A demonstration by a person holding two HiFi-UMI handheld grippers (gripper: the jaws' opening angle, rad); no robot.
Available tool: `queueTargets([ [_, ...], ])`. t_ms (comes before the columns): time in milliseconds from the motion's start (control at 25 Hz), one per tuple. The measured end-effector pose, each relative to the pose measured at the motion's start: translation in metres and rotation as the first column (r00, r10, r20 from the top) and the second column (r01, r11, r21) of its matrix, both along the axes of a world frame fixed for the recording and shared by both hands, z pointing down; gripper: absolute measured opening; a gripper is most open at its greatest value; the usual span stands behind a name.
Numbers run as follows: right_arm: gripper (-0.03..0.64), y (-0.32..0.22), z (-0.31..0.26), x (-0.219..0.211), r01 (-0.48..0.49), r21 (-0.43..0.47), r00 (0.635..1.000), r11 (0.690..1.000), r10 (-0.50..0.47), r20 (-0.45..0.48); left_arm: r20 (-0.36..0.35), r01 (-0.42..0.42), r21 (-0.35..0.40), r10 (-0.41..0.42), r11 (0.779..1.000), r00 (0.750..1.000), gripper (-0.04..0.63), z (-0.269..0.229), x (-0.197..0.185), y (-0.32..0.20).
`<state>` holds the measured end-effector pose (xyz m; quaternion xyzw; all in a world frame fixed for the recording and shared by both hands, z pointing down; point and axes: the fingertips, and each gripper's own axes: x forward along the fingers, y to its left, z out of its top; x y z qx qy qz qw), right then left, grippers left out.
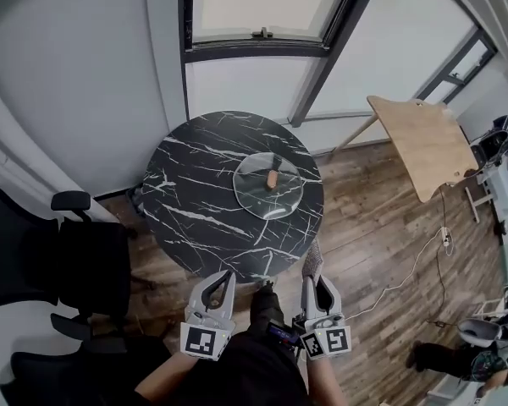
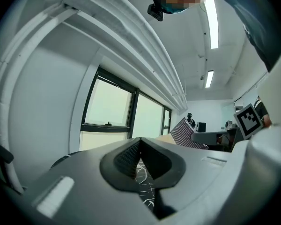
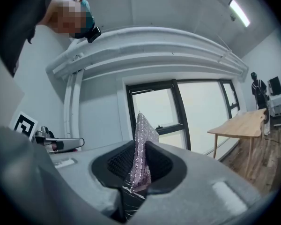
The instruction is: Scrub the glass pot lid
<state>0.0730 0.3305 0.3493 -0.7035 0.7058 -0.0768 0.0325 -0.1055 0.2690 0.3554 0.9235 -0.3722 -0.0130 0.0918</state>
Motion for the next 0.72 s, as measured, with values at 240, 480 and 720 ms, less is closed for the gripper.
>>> queueTargets([
  [240,0.067,-0.054,0.008,0.043,0.073,0.003,0.997,0.997,-0.073,0.001,0.036,0.055,-0.001,-0.055,0.998,0.998,0.002,0.007,0.041,-0.043],
  [480,0.068,-0.115,0.02,0.104,0.149,-0.02,0.989,0.989,-0.148,0.015,0.056,0.139,-0.007,-0.138,0.99,0.989,0.003,0.006,0.093,-0.097],
  [720,0.069,-0.18,0.037,0.168,0.258,-0.051,0.966,0.965,-0.258,0.017,0.069,0.257,0.012,-0.257,0.966,0.964,0.003,0.006,0.144,-0.151],
])
